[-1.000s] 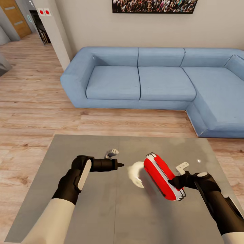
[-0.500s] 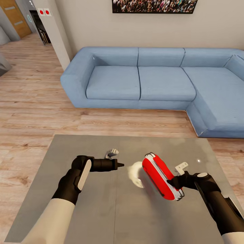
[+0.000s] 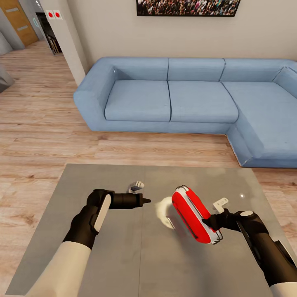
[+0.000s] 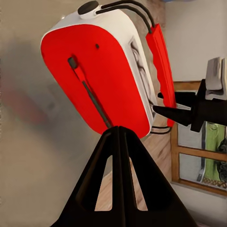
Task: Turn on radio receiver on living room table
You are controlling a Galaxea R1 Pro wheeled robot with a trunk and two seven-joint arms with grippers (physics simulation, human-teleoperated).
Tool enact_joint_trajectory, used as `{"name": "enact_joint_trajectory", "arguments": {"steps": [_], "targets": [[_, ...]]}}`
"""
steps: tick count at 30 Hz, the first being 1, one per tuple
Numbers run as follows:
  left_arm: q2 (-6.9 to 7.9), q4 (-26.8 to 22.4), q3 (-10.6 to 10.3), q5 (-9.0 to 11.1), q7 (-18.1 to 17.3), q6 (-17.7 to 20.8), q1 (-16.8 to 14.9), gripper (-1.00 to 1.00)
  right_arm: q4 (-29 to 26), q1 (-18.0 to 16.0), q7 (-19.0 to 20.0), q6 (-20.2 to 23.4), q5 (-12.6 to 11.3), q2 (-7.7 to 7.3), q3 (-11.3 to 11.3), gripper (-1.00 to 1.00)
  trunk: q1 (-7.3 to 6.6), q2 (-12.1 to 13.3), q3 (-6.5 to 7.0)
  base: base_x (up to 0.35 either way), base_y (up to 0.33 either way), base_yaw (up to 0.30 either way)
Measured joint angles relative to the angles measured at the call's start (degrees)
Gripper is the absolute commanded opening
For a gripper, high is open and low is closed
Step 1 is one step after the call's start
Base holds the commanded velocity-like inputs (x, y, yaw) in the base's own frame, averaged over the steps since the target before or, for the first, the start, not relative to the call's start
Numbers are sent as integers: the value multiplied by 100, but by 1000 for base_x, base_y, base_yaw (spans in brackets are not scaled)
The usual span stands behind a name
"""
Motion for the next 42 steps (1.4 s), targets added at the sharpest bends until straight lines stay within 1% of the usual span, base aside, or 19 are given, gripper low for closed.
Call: {"name": "enact_joint_trajectory", "arguments": {"steps": [6, 13, 19, 21, 24, 38, 42], "targets": [[-4, 30, -4, -2, 5, 0, 0, -100, 1, 0, 6, -1, 1, 0, 0, -100, 0, 0, 0, 0, 0, 0], [-5, 179, -8, -16, 6, 0, 0, -100, 10, 0, 10, -2, -26, 3, 8, -100, 0, 0, 0, 0, 0, 0], [-6, 199, -9, -18, 6, -1, 0, -100, 270, 2, 2, 5, -33, 21, 5, -100, 0, 0, 0, 0, 0, 0], [-6, 200, -9, -18, 6, -1, 0, -100, 380, 1, 0, -62, 9, 24, 1, -100, 0, 0, 0, 0, 0, 0], [-6, 201, -9, -19, 6, -2, 0, -100, 433, 0, -1, -106, -4, 26, 1, -100, 0, 0, 0, 0, 0, 0], [-9, 201, -10, -18, 6, 0, 0, -100, 462, 0, -1, -175, -2, 26, -2, -100, 0, 0, 0, 0, 0, 0], [-9, 201, -9, -17, 6, -2, 0, -100, 472, 0, -1, -327, -9, 28, -8, -100, 0, 0, 0, 0, 0, 0]]}}
